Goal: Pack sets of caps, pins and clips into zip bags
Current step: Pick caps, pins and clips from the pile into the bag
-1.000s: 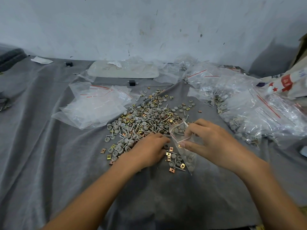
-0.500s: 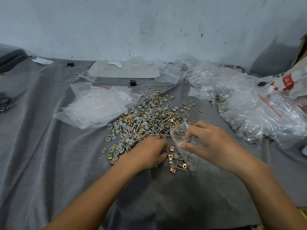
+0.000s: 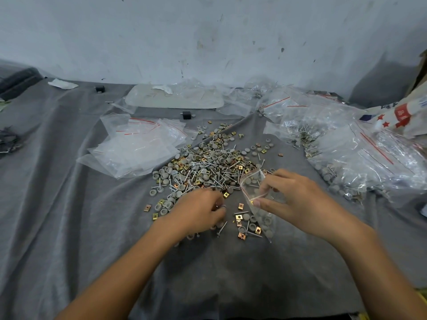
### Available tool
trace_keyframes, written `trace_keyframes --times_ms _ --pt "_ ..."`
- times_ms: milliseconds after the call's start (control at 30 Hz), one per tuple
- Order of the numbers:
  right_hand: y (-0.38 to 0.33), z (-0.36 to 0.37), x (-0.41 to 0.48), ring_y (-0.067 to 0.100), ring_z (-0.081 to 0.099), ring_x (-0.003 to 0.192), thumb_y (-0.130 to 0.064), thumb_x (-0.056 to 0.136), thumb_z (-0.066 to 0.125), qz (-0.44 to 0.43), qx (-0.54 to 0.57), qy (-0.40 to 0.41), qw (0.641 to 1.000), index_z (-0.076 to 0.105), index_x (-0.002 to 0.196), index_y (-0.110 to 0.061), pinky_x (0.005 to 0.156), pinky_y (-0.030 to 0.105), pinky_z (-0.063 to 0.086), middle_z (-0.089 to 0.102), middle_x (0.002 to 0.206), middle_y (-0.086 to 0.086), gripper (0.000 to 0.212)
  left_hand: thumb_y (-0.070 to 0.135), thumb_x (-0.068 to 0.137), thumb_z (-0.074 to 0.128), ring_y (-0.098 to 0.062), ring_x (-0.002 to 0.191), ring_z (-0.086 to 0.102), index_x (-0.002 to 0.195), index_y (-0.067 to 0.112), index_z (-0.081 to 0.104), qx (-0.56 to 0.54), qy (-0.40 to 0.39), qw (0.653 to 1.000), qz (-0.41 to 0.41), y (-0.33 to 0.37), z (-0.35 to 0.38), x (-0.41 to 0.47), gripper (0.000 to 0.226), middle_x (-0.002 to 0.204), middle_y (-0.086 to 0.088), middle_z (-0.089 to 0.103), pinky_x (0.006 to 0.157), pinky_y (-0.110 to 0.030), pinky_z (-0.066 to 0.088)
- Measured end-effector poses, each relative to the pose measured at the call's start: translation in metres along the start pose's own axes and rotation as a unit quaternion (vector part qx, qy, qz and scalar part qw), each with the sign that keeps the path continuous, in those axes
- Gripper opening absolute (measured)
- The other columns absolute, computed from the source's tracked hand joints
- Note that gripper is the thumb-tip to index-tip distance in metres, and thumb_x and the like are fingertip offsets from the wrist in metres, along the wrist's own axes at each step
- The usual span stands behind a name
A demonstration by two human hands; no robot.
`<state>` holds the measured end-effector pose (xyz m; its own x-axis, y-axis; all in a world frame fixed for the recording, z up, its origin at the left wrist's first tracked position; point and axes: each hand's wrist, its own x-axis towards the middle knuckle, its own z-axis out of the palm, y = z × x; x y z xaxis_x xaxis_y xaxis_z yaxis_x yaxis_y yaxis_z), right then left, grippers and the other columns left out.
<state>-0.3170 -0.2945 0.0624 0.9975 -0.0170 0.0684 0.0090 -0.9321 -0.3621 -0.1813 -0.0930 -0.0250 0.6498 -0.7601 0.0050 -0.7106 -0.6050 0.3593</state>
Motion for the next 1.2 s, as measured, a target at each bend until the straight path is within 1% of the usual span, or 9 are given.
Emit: trace_keyframes --times_ms 133,267,400,600,767,933,1033,1100,1200 --pt "-0.001 0.003 0.001 0.006 0.054 0.102 -0.053 0.090 0.066 -0.007 0.007 0.006 1.000 0.062 0.095 -0.035 0.091 0.035 0.046 0.056 0.104 -0.018 0.020 0.045 0.098 0.054 -0.008 0.080 0.060 0.100 0.029 0.060 -0.127 0.042 0.990 -0.042 -0.003 -0.019 -0.007 0.018 0.090 0.012 0.065 0.070 -0.031 0.048" --pt "-0.006 0.008 0.004 0.004 0.053 0.098 -0.057 0.087 0.064 -0.025 0.010 0.006 1.000 0.058 0.091 -0.038 0.089 0.036 0.047 0.054 0.100 -0.020 0.021 0.034 0.094 0.057 -0.009 0.063 0.059 0.088 0.029 0.064 -0.287 0.120 0.948 -0.059 0.013 -0.042 -0.011 0.011 0.077 0.002 0.070 0.060 -0.034 0.049" --pt "-0.009 0.011 0.006 0.006 0.052 0.098 -0.059 0.087 0.064 -0.027 0.004 0.002 1.000 0.056 0.090 -0.040 0.087 0.035 0.046 0.055 0.100 -0.016 0.021 0.019 0.088 0.067 -0.006 0.063 0.060 0.085 0.026 0.069 -0.369 0.114 0.922 -0.026 0.030 -0.054 -0.008 0.008 0.078 0.002 0.073 0.060 -0.026 0.050" --pt "-0.010 0.012 0.007 0.008 0.053 0.102 -0.056 0.088 0.066 -0.026 -0.007 -0.003 1.000 0.064 0.098 -0.033 0.088 0.035 0.045 0.056 0.103 -0.015 0.025 0.019 0.089 0.071 0.002 0.062 0.058 0.090 0.031 0.073 -0.343 0.069 0.937 0.015 0.039 -0.051 -0.001 0.013 0.073 0.014 0.069 0.060 -0.016 0.044" --pt "-0.009 0.011 0.005 0.007 0.051 0.099 -0.054 0.088 0.067 -0.031 -0.007 0.004 0.999 0.061 0.093 -0.036 0.088 0.037 0.046 0.055 0.101 -0.015 0.020 0.023 0.092 0.067 0.000 0.060 0.056 0.112 0.030 0.073 -0.295 0.068 0.953 0.022 0.040 -0.052 -0.001 0.022 0.078 0.009 0.071 0.058 -0.015 0.043" --pt "-0.007 0.010 0.004 0.009 0.054 0.101 -0.056 0.088 0.067 -0.031 -0.007 0.009 0.999 0.061 0.093 -0.038 0.088 0.038 0.047 0.056 0.101 -0.016 0.019 0.027 0.091 0.072 -0.004 0.070 0.064 0.103 0.028 0.069 -0.290 0.090 0.952 0.033 0.042 -0.057 -0.001 0.012 0.085 0.009 0.072 0.065 -0.024 0.052" --pt "-0.006 0.009 0.004 0.009 0.055 0.099 -0.056 0.088 0.066 -0.035 -0.005 0.014 0.999 0.062 0.093 -0.037 0.086 0.037 0.046 0.054 0.099 -0.017 0.020 0.035 0.088 0.076 -0.004 0.073 0.064 0.102 0.029 0.069 -0.298 0.083 0.950 0.039 0.043 -0.058 -0.001 0.017 0.087 0.009 0.071 0.067 -0.024 0.053" --pt "-0.004 0.007 0.004 0.008 0.054 0.097 -0.055 0.087 0.067 -0.035 0.000 0.020 0.999 0.061 0.092 -0.037 0.083 0.033 0.044 0.052 0.096 -0.020 0.020 0.043 0.090 0.071 -0.003 0.075 0.065 0.103 0.031 0.068 -0.298 0.090 0.950 0.038 0.041 -0.057 -0.001 0.018 0.088 0.011 0.071 0.067 -0.023 0.054" --pt "0.000 0.004 0.003 0.009 0.054 0.097 -0.052 0.089 0.069 -0.025 -0.004 0.024 0.999 0.063 0.093 -0.033 0.084 0.032 0.043 0.054 0.097 -0.018 0.021 0.040 0.097 0.061 0.002 0.073 0.061 0.101 0.032 0.065 -0.278 0.143 0.950 0.004 0.033 -0.049 -0.001 0.009 0.084 0.015 0.067 0.064 -0.017 0.047"
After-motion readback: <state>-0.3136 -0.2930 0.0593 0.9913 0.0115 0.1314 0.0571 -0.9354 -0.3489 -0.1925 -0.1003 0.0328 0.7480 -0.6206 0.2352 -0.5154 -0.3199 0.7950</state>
